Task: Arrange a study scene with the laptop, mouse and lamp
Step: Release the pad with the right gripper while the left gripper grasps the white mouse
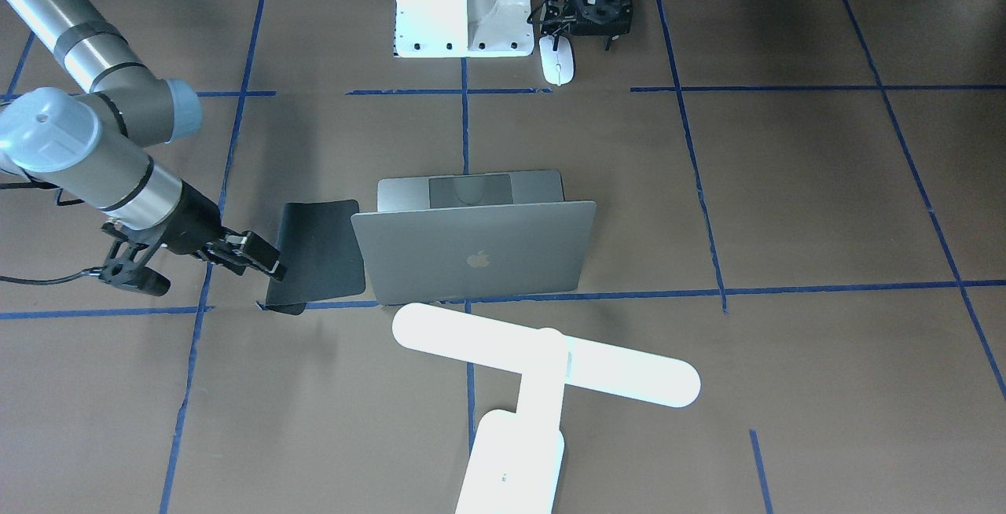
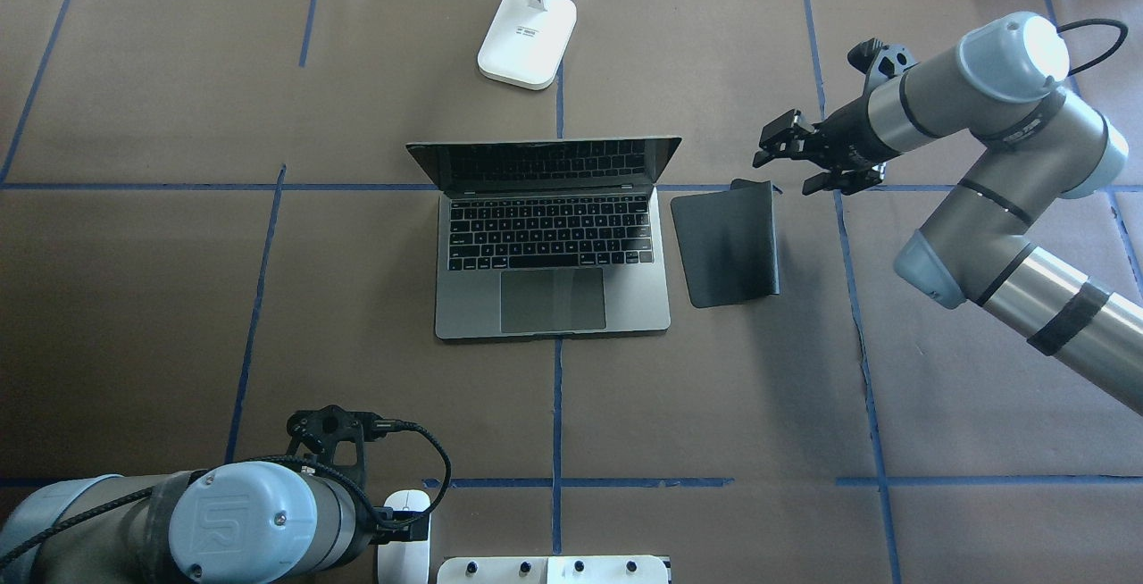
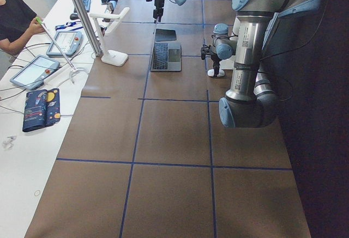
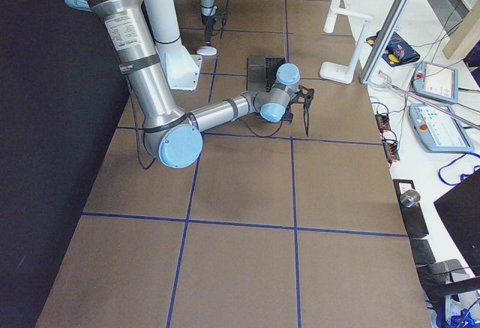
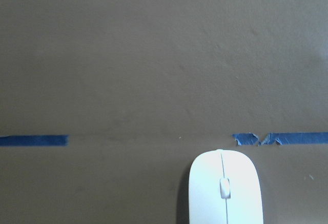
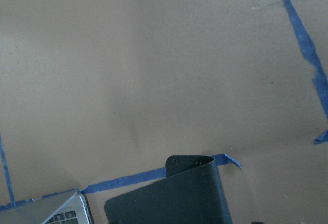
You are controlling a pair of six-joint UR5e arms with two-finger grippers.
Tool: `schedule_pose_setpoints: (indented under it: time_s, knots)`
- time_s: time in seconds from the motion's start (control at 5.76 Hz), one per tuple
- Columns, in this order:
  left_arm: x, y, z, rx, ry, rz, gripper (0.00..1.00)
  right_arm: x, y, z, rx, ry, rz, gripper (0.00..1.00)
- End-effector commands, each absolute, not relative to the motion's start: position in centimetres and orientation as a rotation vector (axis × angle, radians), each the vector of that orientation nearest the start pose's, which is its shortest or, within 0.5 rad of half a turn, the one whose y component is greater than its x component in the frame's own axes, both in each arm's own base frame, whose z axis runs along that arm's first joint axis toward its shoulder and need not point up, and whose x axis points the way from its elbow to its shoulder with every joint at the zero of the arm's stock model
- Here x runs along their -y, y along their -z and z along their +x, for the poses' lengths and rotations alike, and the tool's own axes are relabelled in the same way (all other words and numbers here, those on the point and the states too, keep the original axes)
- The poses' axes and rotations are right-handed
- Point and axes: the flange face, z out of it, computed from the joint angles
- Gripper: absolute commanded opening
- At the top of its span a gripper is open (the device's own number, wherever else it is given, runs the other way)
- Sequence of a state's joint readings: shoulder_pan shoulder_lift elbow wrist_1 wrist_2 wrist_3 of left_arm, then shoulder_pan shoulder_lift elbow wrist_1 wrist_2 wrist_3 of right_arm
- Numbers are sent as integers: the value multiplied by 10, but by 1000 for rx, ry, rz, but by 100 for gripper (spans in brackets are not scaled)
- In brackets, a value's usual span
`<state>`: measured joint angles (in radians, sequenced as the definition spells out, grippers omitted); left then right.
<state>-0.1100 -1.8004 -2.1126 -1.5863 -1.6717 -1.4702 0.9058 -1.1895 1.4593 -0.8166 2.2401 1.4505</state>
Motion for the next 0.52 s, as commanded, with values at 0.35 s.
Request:
schedule_pose_setpoints:
  time_s: [0.35]
  knots:
    - [181,-287,530,-835,-25,-21,100,565,-417,-312,1177,-363,-82,100]
